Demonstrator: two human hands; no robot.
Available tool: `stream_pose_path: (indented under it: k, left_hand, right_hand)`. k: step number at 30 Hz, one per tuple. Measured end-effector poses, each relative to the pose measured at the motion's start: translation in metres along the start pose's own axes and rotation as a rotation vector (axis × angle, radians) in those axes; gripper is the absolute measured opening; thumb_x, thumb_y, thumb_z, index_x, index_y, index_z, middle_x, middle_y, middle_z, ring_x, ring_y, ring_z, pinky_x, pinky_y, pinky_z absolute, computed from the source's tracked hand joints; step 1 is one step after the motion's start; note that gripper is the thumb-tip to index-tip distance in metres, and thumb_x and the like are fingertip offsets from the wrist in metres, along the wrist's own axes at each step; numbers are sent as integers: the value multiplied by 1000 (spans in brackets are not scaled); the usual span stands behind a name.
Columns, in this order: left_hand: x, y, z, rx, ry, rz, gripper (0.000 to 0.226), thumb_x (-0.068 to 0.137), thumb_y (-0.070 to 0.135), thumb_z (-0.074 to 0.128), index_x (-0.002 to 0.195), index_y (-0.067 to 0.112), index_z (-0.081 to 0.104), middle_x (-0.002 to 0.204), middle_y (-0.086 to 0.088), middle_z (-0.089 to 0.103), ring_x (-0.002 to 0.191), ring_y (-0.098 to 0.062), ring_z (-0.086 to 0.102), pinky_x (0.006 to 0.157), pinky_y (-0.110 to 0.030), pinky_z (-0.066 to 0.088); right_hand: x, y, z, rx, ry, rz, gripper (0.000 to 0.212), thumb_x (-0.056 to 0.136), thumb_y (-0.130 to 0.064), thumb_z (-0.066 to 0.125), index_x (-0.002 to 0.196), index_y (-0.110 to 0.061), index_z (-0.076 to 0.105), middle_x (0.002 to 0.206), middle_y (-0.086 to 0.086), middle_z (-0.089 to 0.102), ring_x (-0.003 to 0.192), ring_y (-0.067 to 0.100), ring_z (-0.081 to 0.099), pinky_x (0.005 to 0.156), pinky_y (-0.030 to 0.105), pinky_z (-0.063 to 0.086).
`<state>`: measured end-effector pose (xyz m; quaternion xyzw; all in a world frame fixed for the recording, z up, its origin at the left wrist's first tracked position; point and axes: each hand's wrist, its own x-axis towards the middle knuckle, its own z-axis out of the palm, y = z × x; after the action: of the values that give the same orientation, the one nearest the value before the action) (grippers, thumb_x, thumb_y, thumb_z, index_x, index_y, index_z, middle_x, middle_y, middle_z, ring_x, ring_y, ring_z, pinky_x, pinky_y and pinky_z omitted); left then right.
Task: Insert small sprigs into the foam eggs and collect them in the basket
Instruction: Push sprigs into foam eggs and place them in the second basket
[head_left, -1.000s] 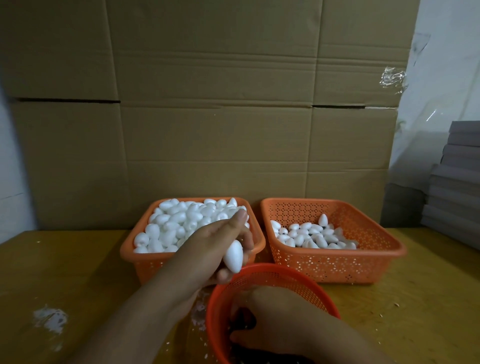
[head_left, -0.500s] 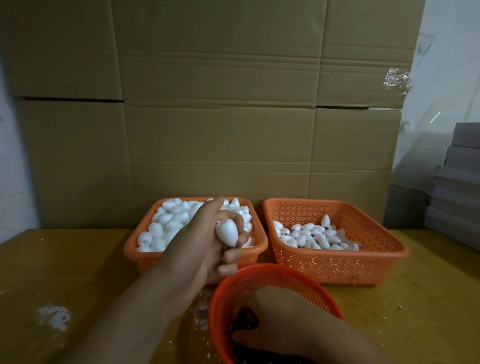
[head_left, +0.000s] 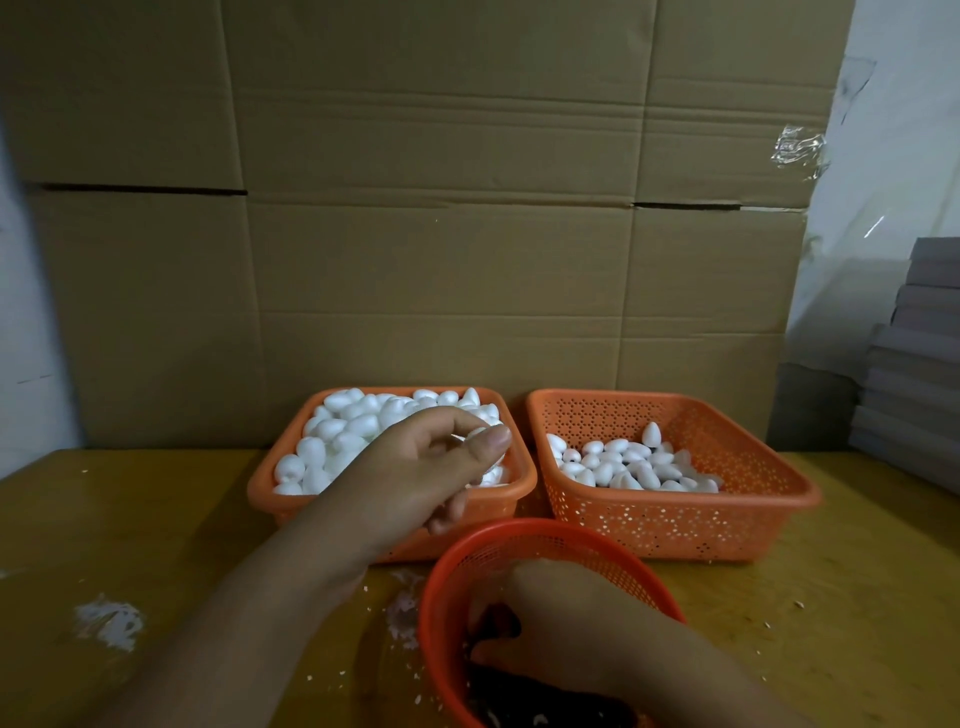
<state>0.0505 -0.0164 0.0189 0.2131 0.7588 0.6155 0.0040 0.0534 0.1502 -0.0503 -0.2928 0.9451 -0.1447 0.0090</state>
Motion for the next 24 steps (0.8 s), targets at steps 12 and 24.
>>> stream_pose_path:
  k: [12,24]
  left_hand:
    - [7,-9,0,141,11,-2,37,75,52,57,95,20,60,63,7,63,48,-7,54,48,-18,43]
    - [5,-7,-1,121,30,70,31,81,3,73,100,24,60,105,3,66,71,-14,67,65,-25,50]
  right_hand:
    - [-2,3,-10,84,95,93,15,88,-37,65,97,-27,72,83,-13,68,68,-3,54,78,28,51]
    - [0,0,-9,97,172,76,14,88,-32,61,93,-24,71,91,-10,70,81,3,62,78,28,52]
